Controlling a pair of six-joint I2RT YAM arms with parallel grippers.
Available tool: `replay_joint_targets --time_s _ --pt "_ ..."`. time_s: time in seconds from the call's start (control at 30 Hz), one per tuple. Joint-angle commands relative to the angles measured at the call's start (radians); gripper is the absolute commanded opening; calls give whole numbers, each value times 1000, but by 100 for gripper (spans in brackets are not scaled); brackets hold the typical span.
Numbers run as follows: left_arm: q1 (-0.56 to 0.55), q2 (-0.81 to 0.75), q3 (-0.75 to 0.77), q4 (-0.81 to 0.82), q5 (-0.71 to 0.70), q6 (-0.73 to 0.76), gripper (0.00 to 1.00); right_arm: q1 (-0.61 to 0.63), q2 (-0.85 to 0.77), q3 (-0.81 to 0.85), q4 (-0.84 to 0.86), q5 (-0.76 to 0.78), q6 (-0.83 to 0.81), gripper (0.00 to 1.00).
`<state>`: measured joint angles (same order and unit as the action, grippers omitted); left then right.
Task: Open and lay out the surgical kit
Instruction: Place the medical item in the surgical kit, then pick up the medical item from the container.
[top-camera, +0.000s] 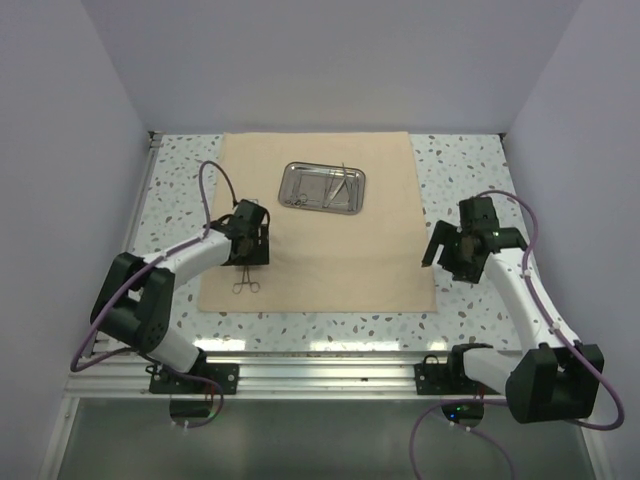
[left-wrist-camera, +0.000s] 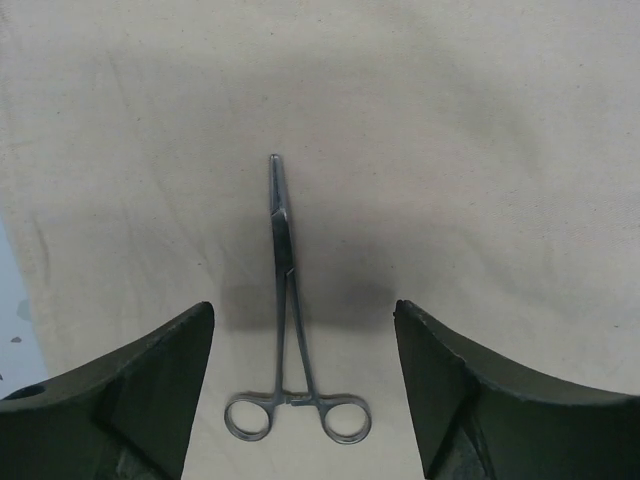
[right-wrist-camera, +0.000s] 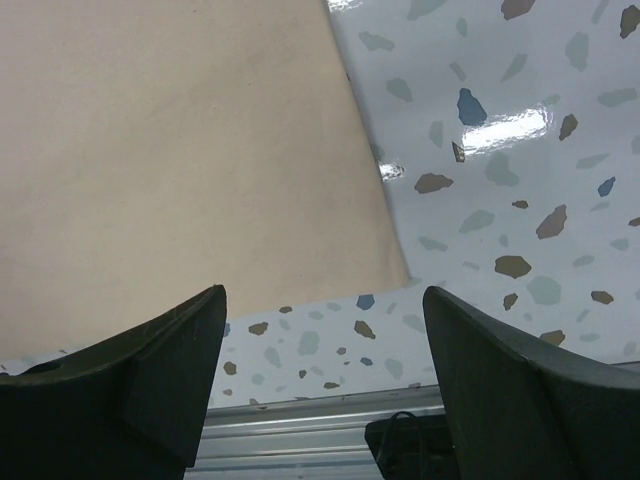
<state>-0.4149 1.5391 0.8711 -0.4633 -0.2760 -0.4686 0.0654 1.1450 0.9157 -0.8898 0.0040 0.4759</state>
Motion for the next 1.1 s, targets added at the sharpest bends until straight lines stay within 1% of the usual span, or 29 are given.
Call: replay_joint_targets --time_s 0.0,0.1,0.13,0.2,0.23,0.3,0.33,0.37,0.4,0.43,0.47,0.5,0.57,0.6,0.8,0.9,1.07 --pt "-2 10 66 22 -12 -27 77 5 -31 18 -15 -27 -20 83" --pt "-2 -25 159 -38 -32 -7 80 5 -44 26 -27 -22 -20 83" --pt "-2 -30 224 -50 -37 1 80 7 -48 28 -31 -22 -19 83" --pt "-2 -16 299 -80 -35 30 80 5 -62 29 -38 -19 -17 83" --pt "-2 -2 378 -86 -31 45 80 7 -67 31 -43 -16 -14 83" --pt "-2 67 466 -95 -20 83 80 5 -74 32 -43 -10 -13 83" --pt "-2 99 550 -100 -16 93 79 7 -76 32 -44 -7 -11 83" --pt "-2 133 593 -104 -12 113 78 5 -77 34 -46 -6 -10 83" --pt "-2 206 636 -112 -14 116 77 5 -80 34 -47 -6 -8 84" --pt "-2 245 725 -129 -12 120 75 5 -83 35 -47 -6 -7 84" --pt "-2 318 765 -130 -6 133 75 5 -85 37 -51 -6 -6 84" --pt "-2 352 837 -130 6 137 74 5 -87 37 -52 13 -5 84" --pt "-2 450 906 -143 20 145 73 5 -93 35 -54 24 -2 84" --pt "-2 479 966 -144 32 146 72 5 -94 35 -55 27 1 84" --pt "-2 680 1152 -153 72 156 71 5 -88 37 -61 57 12 84" --pt "-4 754 1212 -152 84 163 71 5 -71 38 -61 71 16 84" --pt "-2 841 1260 -144 90 165 71 5 -33 46 -55 86 17 84"
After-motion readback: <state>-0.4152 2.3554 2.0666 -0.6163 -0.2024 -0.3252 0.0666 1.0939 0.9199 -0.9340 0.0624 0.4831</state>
